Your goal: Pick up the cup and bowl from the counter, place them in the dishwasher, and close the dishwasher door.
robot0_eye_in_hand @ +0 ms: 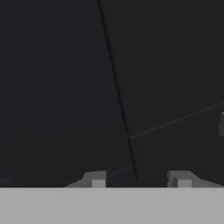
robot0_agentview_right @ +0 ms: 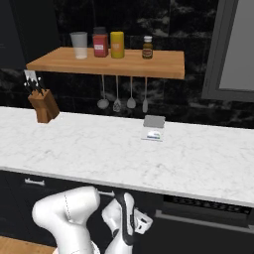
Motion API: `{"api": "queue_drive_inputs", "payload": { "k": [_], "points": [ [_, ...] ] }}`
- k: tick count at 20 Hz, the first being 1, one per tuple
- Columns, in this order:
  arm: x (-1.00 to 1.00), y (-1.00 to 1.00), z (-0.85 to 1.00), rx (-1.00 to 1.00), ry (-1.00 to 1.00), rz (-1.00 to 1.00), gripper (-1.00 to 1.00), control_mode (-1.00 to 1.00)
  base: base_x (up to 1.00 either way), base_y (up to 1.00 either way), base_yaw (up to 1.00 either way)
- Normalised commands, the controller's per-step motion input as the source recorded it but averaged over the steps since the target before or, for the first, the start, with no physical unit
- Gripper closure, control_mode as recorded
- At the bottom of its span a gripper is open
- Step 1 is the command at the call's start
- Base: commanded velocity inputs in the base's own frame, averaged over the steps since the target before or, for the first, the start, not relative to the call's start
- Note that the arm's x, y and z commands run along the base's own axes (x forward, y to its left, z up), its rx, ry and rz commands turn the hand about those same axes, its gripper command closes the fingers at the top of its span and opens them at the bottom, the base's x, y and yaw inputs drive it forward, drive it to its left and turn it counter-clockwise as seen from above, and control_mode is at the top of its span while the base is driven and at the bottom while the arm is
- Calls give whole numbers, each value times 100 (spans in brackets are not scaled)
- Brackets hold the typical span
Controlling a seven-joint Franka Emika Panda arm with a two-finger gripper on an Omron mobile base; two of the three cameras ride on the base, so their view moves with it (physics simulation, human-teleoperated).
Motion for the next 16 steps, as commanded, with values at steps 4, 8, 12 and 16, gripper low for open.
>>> {"api": "queue_drive_inputs", "payload": {
  "k": [4, 8, 12, 16],
  "points": [
    [33, -50, -4, 20, -85, 68, -100, -100, 0, 0, 0],
    [34, -69, -11, 25, -73, 70, -100, -100, 0, 0, 0],
    [45, -89, 0, 26, -51, 62, -100, -100, 0, 0, 0],
    [69, -91, 0, 24, -21, 56, -100, -100, 0, 0, 0]
  ]
}}
